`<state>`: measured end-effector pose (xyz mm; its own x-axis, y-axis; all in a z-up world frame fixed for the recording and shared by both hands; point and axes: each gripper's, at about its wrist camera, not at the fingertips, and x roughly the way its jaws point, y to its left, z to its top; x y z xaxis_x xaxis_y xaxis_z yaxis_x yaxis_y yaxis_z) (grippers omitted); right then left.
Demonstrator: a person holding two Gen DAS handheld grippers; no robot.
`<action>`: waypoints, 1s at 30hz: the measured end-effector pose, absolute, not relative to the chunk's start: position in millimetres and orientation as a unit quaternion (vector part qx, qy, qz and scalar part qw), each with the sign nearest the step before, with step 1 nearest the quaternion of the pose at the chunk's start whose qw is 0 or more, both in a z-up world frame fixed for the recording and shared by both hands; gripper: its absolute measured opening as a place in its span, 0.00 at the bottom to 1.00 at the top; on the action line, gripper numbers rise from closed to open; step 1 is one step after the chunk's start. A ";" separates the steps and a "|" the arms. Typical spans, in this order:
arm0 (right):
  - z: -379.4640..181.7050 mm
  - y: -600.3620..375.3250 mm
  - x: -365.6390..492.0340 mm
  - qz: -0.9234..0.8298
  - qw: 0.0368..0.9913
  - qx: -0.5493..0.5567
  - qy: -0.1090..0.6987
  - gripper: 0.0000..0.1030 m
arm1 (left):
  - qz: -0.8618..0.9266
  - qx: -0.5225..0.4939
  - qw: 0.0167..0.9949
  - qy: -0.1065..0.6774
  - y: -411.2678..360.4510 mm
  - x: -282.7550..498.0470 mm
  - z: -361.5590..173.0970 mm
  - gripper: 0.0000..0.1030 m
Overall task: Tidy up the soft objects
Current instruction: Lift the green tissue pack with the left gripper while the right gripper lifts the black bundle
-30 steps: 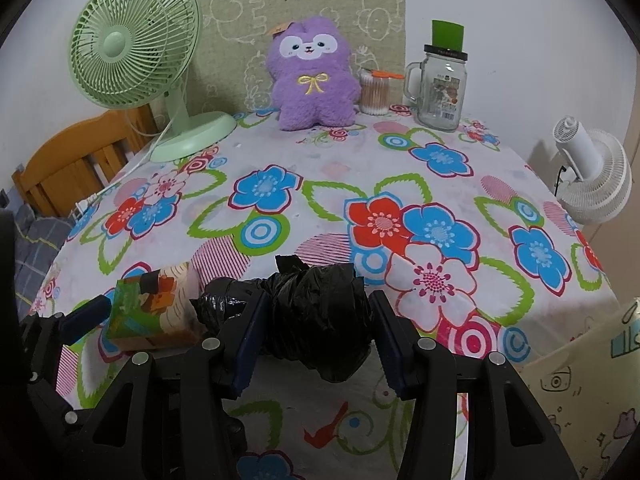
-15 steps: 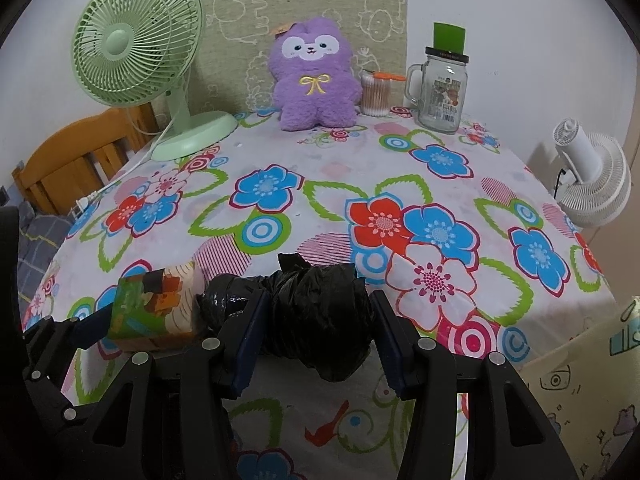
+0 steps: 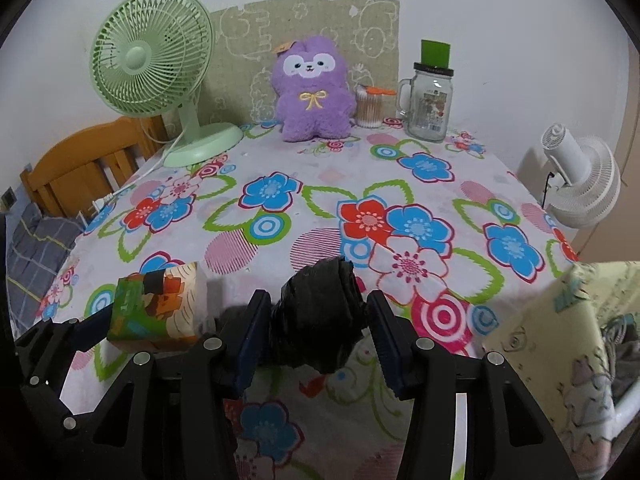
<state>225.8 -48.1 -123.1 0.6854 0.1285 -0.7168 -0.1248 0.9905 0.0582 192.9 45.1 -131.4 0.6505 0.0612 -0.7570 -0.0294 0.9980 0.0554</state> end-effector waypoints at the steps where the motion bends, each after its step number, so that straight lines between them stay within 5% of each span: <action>1: -121.7 -49.5 222.7 0.069 0.919 0.003 0.389 0.52 | 0.026 0.019 0.909 0.416 44.7 190.8 -130.4 0.75; 18: -134.5 -56.7 213.5 0.091 0.904 0.022 0.417 0.53 | 0.030 0.035 0.905 0.423 41.8 165.3 -139.8 0.76; 23: -143.4 -49.5 223.5 0.093 0.902 0.004 0.421 0.70 | 0.030 0.049 0.905 0.421 40.8 171.3 -142.9 0.76; 28: -150.6 -39.6 231.1 0.086 0.903 -0.033 0.419 0.70 | 0.024 0.050 0.902 0.428 41.4 177.8 -147.9 0.76; 30: -153.0 -36.1 233.6 0.083 0.902 -0.048 0.422 0.62 | 0.021 0.050 0.901 0.430 41.3 179.2 -149.8 0.76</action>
